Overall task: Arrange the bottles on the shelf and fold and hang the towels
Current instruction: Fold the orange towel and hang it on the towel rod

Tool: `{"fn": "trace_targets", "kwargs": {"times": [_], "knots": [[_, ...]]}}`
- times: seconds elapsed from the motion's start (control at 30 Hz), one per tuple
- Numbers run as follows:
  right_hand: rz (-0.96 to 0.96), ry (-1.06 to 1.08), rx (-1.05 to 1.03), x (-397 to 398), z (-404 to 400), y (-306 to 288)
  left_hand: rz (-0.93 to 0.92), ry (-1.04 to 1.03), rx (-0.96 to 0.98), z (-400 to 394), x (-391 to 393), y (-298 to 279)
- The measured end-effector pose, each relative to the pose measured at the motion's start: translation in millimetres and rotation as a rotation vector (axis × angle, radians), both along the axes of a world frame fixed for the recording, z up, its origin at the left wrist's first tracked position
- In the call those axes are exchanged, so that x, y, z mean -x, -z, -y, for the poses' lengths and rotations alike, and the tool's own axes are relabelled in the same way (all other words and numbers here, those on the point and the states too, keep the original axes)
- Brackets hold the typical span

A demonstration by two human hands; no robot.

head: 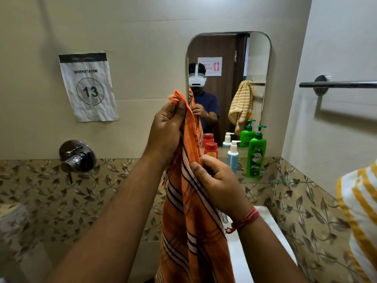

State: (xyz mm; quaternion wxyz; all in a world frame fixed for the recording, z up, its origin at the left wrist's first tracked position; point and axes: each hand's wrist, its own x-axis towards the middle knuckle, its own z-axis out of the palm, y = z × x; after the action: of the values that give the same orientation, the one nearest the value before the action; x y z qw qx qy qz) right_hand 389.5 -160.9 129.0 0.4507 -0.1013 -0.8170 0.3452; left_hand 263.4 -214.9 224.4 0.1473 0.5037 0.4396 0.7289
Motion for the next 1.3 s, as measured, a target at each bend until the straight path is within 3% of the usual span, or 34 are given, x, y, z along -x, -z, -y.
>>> {"fn": "trace_targets", "kwargs": {"times": [0.23,0.37,0.63,0.83,1.03,1.2,1.3], "knots": [[0.220,-0.165,0.156,-11,-10,13,0.055,-0.060,-0.010,-11,12,3],[0.193,-0.168,0.225,-19,-18,19,0.055,-0.076,-0.012,-14,15,3],[-0.079,0.115,0.209,-25,-32,16,0.068,-0.225,0.008,-23,30,3],[0.124,-0.067,0.263,-12,-36,22,0.032,-0.080,0.012,-22,20,-1],[0.011,-0.146,0.262,-2,-28,21,-0.079,0.065,0.013,-15,8,-9],[-0.010,0.077,0.050,-4,-29,22,0.008,0.032,-0.013,-15,11,-8],[-0.031,0.127,0.055,-6,-29,23,0.042,-0.018,-0.016,-18,15,-5]]}}
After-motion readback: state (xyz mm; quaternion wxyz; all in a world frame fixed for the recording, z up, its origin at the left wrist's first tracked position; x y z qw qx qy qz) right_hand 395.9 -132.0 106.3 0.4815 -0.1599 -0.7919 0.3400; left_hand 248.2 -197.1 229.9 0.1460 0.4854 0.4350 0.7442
